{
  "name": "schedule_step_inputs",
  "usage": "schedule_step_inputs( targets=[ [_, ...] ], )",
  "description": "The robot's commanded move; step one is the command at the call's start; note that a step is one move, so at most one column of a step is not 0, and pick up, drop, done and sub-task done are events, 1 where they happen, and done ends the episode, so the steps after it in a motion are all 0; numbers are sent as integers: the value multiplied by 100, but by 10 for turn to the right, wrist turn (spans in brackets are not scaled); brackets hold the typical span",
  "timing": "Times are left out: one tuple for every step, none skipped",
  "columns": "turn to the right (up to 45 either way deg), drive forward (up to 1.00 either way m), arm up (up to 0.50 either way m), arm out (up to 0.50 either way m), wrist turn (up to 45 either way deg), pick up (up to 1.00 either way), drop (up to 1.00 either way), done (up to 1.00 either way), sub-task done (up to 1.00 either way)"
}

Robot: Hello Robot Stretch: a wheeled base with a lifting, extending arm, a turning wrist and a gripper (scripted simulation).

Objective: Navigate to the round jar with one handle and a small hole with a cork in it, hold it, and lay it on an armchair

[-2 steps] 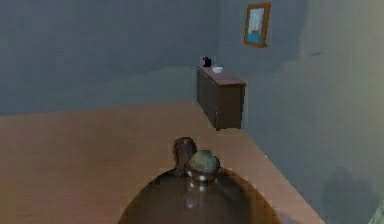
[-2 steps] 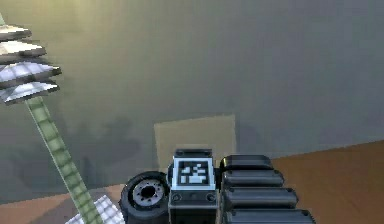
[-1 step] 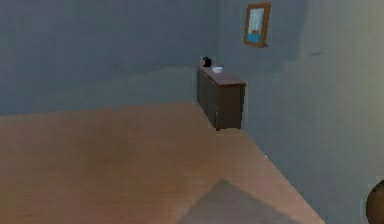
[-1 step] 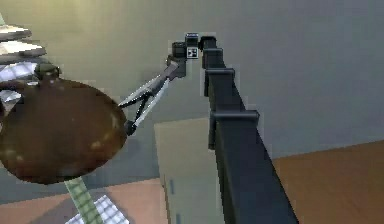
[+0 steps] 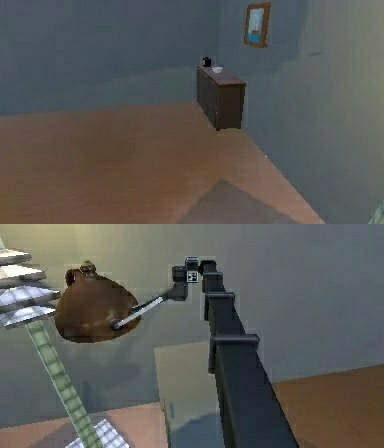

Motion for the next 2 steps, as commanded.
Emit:
schedule_step_inputs(
  targets=[
    [0,0,0,0,450,0,0,0,0],
    [0,0,0,0,450,0,0,0,0]
  ],
)
